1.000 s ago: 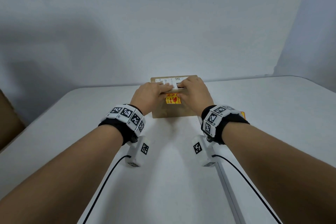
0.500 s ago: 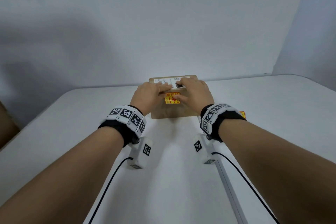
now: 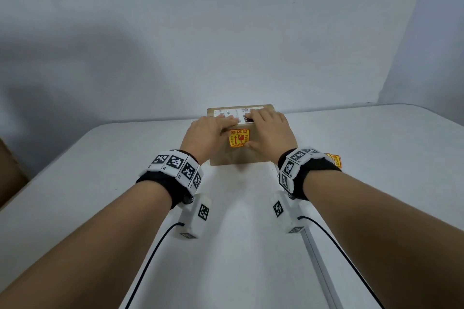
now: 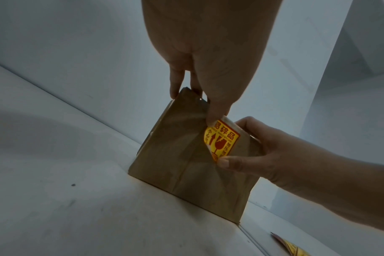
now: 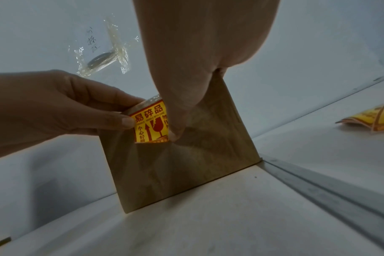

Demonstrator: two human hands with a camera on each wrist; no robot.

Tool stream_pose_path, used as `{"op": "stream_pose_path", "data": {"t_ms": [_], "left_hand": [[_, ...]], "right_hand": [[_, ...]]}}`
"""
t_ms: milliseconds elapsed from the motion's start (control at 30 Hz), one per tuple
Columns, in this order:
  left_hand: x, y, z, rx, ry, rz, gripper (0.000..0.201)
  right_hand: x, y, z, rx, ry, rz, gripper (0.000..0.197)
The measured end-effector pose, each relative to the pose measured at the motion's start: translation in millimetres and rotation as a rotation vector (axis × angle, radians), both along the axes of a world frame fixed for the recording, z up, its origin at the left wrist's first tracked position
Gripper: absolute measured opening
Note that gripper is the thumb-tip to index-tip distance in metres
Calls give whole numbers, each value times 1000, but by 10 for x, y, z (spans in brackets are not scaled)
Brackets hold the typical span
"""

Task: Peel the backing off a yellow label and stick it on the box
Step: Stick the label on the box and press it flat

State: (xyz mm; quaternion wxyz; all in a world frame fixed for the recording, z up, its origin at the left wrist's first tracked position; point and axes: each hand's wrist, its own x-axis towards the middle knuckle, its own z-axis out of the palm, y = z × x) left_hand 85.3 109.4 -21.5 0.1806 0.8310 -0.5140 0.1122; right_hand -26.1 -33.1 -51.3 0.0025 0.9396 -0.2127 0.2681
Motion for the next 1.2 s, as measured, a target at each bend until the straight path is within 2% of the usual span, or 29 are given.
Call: {"op": "stream_pose_path", "data": {"t_ms": [200,300,400,633,900,1033,1200], "left_hand": [[-49,-117,-66,-61,67,-23,40],[-98,-229,-82,-87,32,71,43],[-68,-262,-126,-87,-41,97,52],[125,-242,-53,124,-217,-12,74],[142,-200,-39,199,-332,-49,84],[211,-149,17,224,-291,-128,85],[294,-91,68,235,-200,-191,75]], "right_hand": [[9,9,7,19,16,2,63],[-22,-19,31,7,64,29,67],[-35,-24,30,23,42,49,62],[-22,-44,0,35,39,54,65],[-10,-36,-22,38,30,47,66],[-6,-45,-25,29,29,49,64],[-3,-57,-32,40,24,57,65]]}}
